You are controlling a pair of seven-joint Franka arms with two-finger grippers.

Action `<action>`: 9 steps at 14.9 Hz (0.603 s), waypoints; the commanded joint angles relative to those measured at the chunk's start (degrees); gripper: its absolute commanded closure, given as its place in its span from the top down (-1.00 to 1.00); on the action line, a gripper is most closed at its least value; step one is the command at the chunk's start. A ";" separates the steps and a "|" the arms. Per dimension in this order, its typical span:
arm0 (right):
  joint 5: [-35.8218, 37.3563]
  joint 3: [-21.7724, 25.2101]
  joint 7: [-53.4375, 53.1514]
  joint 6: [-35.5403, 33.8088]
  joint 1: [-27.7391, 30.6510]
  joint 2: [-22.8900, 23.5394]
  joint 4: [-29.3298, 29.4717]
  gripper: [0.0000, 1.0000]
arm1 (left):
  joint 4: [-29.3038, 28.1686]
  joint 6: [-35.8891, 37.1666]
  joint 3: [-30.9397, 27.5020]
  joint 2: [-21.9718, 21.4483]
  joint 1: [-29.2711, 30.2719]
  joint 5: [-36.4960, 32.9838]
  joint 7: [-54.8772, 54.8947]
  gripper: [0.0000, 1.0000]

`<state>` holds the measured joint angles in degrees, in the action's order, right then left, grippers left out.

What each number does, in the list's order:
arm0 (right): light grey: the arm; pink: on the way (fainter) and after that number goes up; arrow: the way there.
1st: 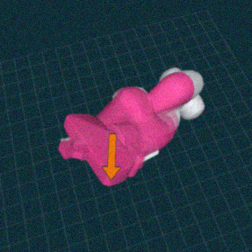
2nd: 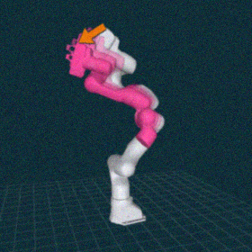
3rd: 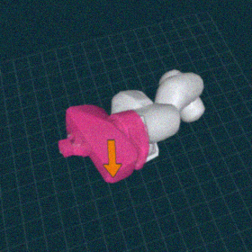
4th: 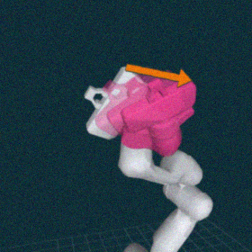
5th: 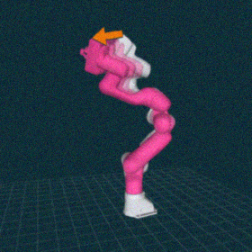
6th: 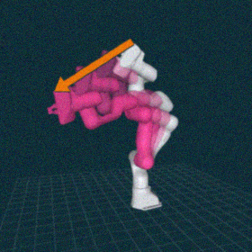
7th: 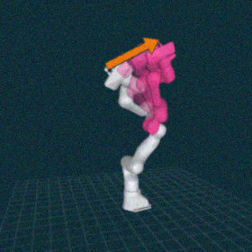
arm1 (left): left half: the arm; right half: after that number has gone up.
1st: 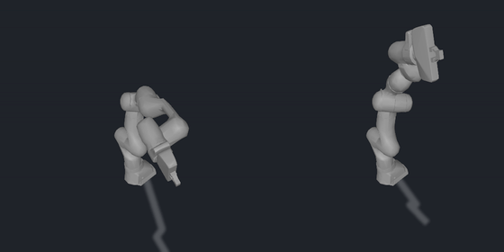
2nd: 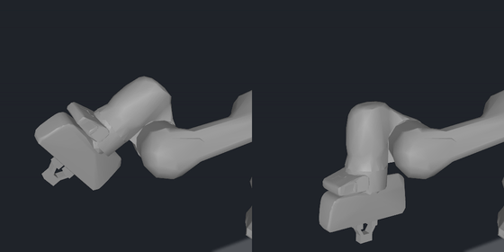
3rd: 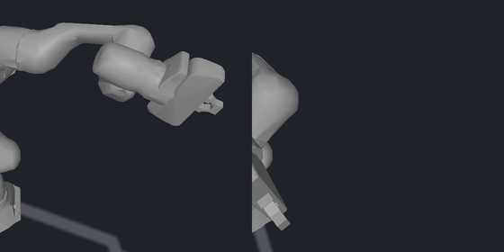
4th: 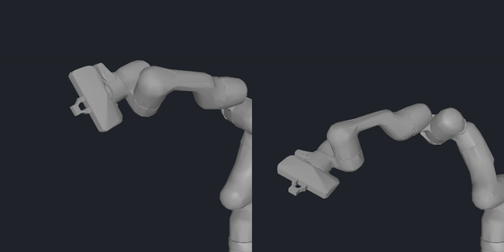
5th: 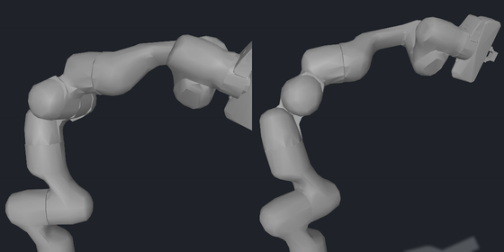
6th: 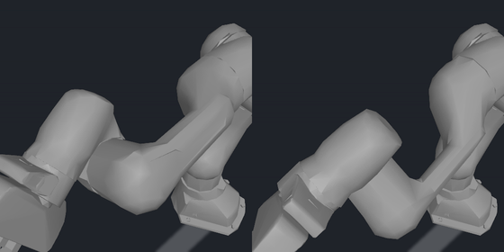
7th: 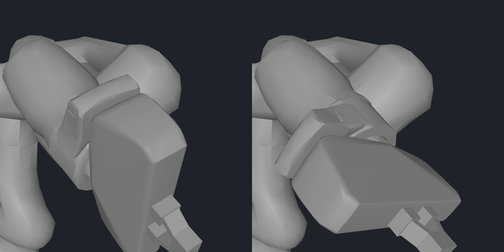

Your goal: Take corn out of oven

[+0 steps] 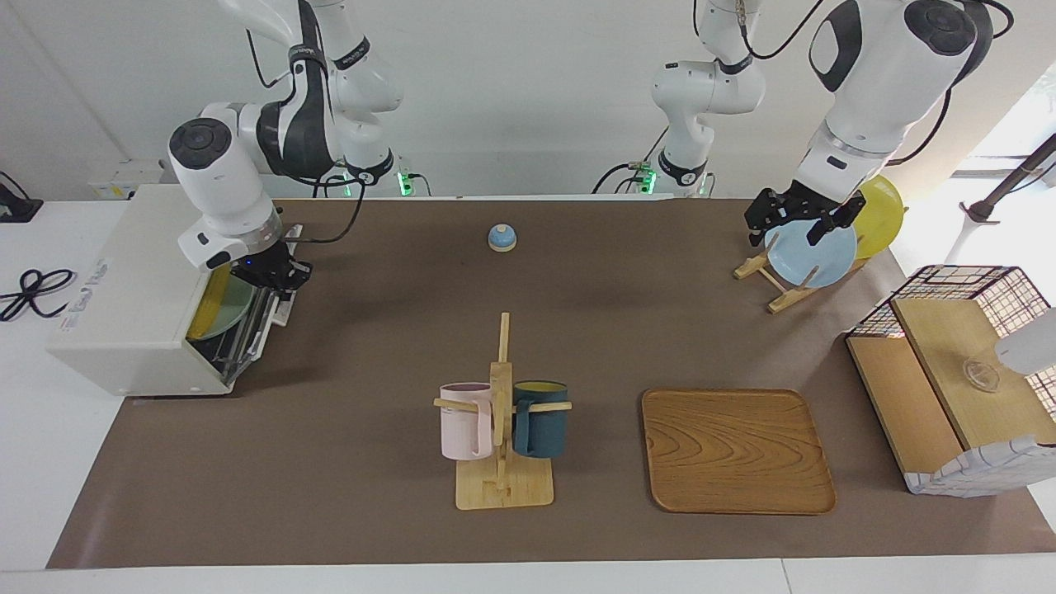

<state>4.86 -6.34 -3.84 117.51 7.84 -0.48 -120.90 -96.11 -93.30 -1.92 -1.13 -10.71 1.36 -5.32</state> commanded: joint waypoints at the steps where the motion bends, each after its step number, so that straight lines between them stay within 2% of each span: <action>1: 1.03 0.28 -0.47 9.20 0.95 4.52 -1.78 -1.00 | 0.04 0.67 0.25 -0.63 0.77 0.49 0.48 1.00; 4: 1.03 0.28 -0.56 11.95 -0.11 4.08 -3.90 -1.00 | -0.04 0.67 0.25 -0.63 0.77 0.49 0.48 1.00; 9: 1.03 0.28 -0.56 15.46 -0.20 6.45 -5.93 -1.00 | -0.04 0.67 0.25 -0.63 0.77 0.49 0.48 1.00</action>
<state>4.33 -7.13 -4.64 129.99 6.01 4.55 -125.86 -96.11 -93.30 -1.92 -1.13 -10.71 1.36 -5.32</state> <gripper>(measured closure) 0.991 0.000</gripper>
